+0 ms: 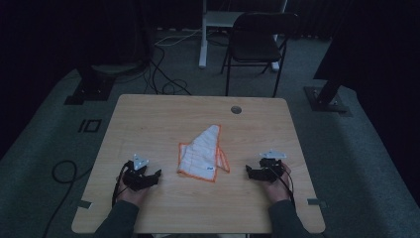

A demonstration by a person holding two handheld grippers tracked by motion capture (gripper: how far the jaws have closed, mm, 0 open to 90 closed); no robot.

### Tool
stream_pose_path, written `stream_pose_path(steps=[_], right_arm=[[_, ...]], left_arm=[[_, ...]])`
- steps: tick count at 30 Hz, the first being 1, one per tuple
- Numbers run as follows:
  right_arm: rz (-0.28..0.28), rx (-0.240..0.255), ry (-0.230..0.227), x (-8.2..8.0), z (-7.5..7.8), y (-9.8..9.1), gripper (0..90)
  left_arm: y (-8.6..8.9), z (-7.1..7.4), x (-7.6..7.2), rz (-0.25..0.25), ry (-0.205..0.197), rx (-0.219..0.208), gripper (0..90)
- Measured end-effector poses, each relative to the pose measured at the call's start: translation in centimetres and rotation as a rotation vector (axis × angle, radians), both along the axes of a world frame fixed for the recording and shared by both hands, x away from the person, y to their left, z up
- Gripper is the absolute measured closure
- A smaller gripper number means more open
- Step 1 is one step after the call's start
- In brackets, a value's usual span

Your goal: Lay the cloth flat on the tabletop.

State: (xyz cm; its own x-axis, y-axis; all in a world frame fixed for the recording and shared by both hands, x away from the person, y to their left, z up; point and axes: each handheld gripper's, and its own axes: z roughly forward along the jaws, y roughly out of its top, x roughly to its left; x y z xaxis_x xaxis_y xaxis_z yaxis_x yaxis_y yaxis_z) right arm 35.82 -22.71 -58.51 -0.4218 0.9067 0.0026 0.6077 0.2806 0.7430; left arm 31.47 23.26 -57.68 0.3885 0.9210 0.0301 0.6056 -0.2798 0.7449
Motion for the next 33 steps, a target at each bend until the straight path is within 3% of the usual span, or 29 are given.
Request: stream_pose_path(steps=[16, 23, 27, 33], right_arm=[[0.012, 0.004, -0.007, -0.1, 0.0, -0.3, 14.9], [0.043, 0.005, -0.012, -0.1, 0.0, -0.8, 17.2], [0.046, 0.008, -0.015, -0.1, 0.0, -0.9, 20.3], [0.052, 0.010, -0.020, -0.2, 0.0, -1.1, 22.1]], left_arm=[[0.2, 0.1, 0.4, 0.007, -0.009, -0.006, 41.8], [0.4, 0.4, 0.8, 0.014, 0.014, -0.001, 45.8], [0.2, 0.8, 0.8, 0.005, 0.018, -0.009, 46.0], [-0.3, 1.9, 0.5, -0.023, -0.007, -0.015, 46.0]])
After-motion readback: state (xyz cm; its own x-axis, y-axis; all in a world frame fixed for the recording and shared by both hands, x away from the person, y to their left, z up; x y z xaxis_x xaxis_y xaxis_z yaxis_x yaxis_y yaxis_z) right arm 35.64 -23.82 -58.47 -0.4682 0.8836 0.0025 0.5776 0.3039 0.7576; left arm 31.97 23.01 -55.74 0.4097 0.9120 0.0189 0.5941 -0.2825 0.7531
